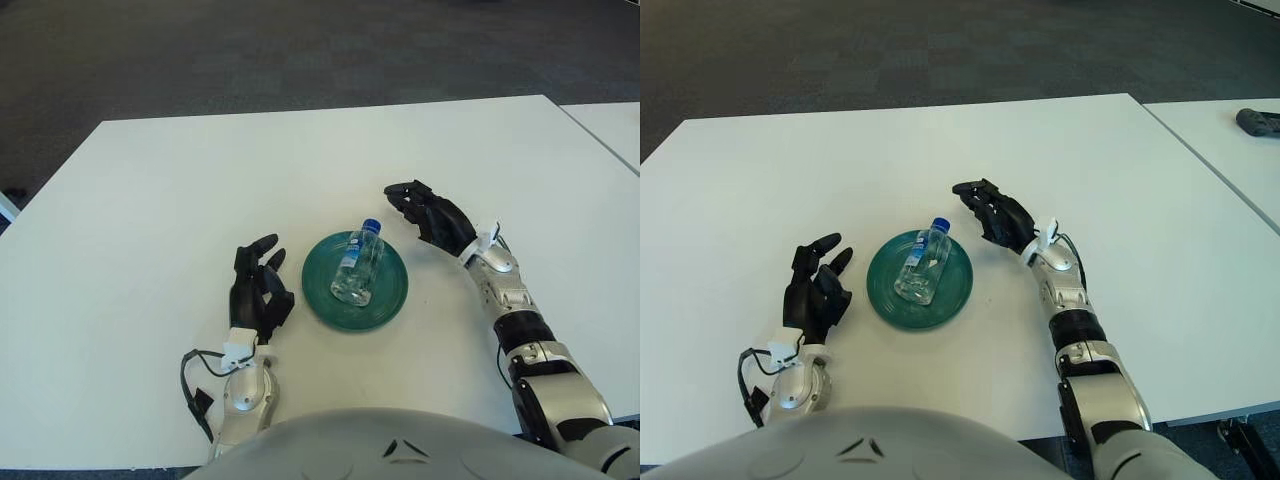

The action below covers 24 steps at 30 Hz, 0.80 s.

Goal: Put the bottle into the plate.

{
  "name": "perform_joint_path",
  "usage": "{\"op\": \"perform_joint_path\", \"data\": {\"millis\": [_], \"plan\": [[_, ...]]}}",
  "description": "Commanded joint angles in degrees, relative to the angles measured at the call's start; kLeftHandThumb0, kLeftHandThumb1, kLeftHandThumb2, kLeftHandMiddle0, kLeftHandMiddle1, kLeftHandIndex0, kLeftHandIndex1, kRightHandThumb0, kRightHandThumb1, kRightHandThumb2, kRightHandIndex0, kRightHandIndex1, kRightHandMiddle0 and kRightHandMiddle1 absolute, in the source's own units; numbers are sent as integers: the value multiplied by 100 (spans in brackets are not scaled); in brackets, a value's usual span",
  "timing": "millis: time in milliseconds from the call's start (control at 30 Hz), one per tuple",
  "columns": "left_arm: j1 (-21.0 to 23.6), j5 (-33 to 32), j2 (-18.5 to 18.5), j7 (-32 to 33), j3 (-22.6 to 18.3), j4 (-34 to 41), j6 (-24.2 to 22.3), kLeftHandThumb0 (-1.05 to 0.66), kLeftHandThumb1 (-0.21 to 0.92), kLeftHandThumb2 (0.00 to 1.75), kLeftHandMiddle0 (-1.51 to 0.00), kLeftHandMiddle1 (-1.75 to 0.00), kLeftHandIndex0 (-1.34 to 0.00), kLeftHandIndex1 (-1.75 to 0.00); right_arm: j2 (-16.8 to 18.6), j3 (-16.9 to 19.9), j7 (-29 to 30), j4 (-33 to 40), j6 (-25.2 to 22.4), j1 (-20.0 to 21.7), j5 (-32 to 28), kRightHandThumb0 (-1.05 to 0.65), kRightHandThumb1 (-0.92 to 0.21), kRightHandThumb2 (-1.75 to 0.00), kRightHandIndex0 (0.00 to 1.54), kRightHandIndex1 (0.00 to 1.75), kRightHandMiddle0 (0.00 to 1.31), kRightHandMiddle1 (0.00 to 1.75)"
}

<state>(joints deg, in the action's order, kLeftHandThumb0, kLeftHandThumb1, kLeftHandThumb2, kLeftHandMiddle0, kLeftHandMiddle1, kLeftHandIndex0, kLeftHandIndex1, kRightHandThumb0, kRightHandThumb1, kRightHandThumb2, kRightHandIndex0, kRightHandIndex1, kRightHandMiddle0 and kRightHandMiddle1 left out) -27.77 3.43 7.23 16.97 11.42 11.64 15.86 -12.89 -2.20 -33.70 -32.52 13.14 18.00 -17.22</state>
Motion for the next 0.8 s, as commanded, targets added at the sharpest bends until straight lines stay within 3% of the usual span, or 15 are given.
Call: {"op": "perform_joint_path", "data": {"millis": [0, 233, 767], "plan": [[68, -173, 181, -21, -123, 96, -110, -79, 92, 93, -55, -64, -22, -109, 134, 134, 244, 369, -429, -124, -48, -76, -92, -65, 60, 9, 16, 99], [49, -659, 494, 247, -329, 275, -587, -57, 92, 82, -60, -73, -34, -108, 422, 238, 638, 879, -713, -502, 16, -68, -92, -53, 65, 11, 22, 94], [38, -707, 437, 453, -361, 421, -839, -42, 92, 83, -61, -70, -37, -105, 823, 218, 958, 1014, 198, -1047, 461, -74, -92, -55, 63, 9, 22, 90]]}}
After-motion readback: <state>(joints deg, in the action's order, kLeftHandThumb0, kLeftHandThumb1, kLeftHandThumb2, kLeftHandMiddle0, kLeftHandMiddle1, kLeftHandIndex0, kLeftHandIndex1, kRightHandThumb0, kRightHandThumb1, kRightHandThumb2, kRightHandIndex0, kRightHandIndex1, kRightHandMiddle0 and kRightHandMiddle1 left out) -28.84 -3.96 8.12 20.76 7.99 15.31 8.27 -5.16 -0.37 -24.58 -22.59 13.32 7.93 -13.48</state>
